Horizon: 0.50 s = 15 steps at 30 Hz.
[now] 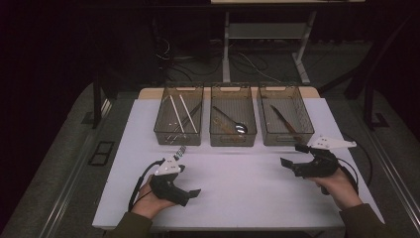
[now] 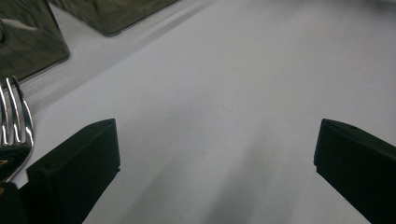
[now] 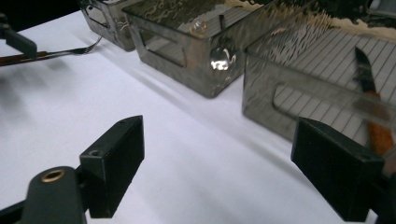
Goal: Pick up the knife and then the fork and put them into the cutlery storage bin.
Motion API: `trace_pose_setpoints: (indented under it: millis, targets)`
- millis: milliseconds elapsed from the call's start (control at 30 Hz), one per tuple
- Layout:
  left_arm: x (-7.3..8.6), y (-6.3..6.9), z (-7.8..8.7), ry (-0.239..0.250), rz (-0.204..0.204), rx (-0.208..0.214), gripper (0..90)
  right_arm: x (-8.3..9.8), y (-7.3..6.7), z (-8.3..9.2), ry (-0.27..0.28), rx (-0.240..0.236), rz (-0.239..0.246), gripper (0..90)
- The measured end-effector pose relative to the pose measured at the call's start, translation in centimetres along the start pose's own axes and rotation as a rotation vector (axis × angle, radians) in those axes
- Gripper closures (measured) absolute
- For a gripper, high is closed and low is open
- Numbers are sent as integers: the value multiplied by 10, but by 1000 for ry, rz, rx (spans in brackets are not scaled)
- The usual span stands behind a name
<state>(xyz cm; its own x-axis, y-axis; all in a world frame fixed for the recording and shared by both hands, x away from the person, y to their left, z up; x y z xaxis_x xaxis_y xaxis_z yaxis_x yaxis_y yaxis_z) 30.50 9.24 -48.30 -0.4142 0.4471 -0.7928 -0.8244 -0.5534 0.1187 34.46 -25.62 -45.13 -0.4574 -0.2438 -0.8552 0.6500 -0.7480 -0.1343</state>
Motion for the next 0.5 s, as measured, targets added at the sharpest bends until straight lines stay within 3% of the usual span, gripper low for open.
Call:
trace_pose_setpoints:
  millis: [67, 233, 400, 500]
  targets:
    - [0, -1, 1, -8, -3, -11, 0, 8, -5, 0, -9, -8, -1, 129]
    - [0, -6, 6, -26, -12, -48, 29, 29, -18, -2, -53, -21, 26, 126]
    - [2, -18, 18, -37, -11, -88, 137, 42, -29, -1, -77, -35, 36, 126]
    - [5, -31, 28, -39, 7, -134, 195, 46, -34, -2, -95, -44, 61, 126]
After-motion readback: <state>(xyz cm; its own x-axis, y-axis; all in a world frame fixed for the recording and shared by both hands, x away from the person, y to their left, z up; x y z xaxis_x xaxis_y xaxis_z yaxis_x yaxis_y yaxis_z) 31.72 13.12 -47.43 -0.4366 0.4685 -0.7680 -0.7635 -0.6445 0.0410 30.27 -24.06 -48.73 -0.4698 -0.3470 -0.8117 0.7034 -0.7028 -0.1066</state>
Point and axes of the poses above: each handheld gripper's, and its own axes: z roughly backward along the jaws, x roughly out of its underside, y roughly to its right, the point moved 8 cm from there along -z, roughly forward along the jaws
